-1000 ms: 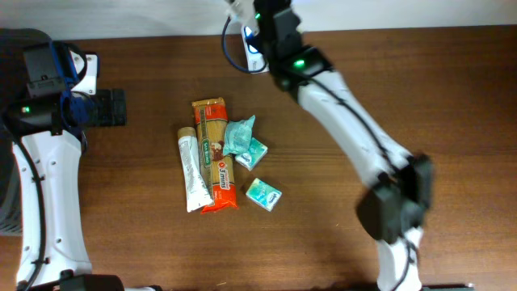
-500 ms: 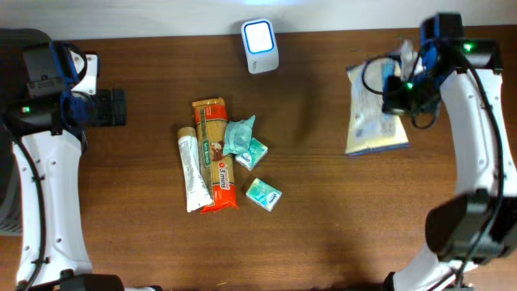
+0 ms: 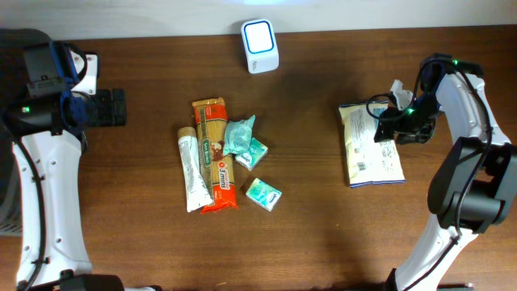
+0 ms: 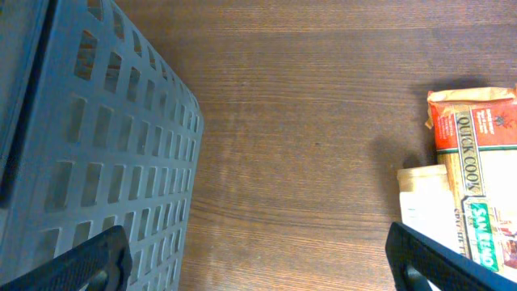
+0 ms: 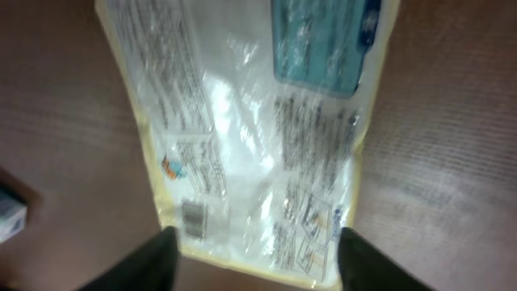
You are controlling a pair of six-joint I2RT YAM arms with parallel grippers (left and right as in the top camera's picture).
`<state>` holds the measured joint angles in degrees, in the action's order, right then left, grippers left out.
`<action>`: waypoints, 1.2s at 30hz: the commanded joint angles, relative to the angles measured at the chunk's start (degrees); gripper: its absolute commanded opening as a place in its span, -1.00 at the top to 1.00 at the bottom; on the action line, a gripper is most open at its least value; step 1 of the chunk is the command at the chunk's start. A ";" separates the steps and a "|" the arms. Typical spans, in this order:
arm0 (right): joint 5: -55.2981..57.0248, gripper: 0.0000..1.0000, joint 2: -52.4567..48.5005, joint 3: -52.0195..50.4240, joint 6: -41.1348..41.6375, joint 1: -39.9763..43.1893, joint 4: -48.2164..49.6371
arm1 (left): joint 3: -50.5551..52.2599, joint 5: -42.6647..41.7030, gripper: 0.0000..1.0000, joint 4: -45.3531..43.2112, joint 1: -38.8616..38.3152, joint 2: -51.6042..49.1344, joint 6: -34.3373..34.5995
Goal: Scan the item barcode
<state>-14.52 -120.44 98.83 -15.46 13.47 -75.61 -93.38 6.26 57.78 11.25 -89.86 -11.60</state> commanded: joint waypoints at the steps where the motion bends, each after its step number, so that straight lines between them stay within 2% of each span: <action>1: -6.49 -0.38 -0.04 6.40 -1.95 -0.96 -5.84 | -0.83 0.20 -0.99 -0.07 0.28 0.63 -0.72; 4: -9.99 -0.41 -0.04 11.39 -3.80 -6.21 -10.19 | -0.83 0.20 -0.99 -0.07 0.28 0.63 -0.72; 9: -10.12 -0.41 -0.11 10.88 -3.80 -21.14 -8.35 | -0.83 0.20 -0.99 -0.07 0.28 0.63 -0.72; 13: -9.75 -0.38 -1.75 7.10 -3.76 -32.52 -2.56 | -0.83 0.20 -0.99 -0.07 0.28 0.63 -0.72; 17: -11.23 -0.24 -3.06 0.09 -3.50 -40.06 2.10 | -0.83 0.20 -0.98 -0.07 0.28 0.63 -0.72; 21: -11.26 -0.15 -3.06 -3.80 3.61 -44.41 6.14 | -0.83 0.20 -0.99 -0.07 0.28 0.63 -0.72; 23: -10.45 -0.04 -3.04 -3.39 10.05 -46.84 9.18 | -0.83 0.20 -0.98 -0.07 0.28 0.63 -0.72; 25: -4.92 0.00 -3.04 -2.36 20.15 -48.17 11.65 | -0.83 0.20 -0.99 -0.07 0.28 0.63 -0.72; 28: 6.19 0.05 -3.04 0.17 41.68 -49.79 12.26 | -0.83 0.20 -0.99 -0.07 0.28 0.63 -0.72; 30: 7.74 0.05 -3.04 0.17 49.62 -50.14 13.20 | -0.83 0.20 -0.98 -0.07 0.28 0.63 -0.72; 32: 7.65 0.08 -3.04 -0.02 52.41 -51.17 16.61 | -0.83 0.20 -0.99 -0.07 0.28 0.63 -0.72; 36: 7.74 0.36 -3.06 -1.18 52.57 -55.06 20.13 | -0.83 0.20 -0.99 -0.07 0.28 0.63 -0.72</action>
<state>-7.94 -123.22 97.84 34.63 -38.74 -56.73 -93.38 6.26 57.78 11.25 -89.89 -11.60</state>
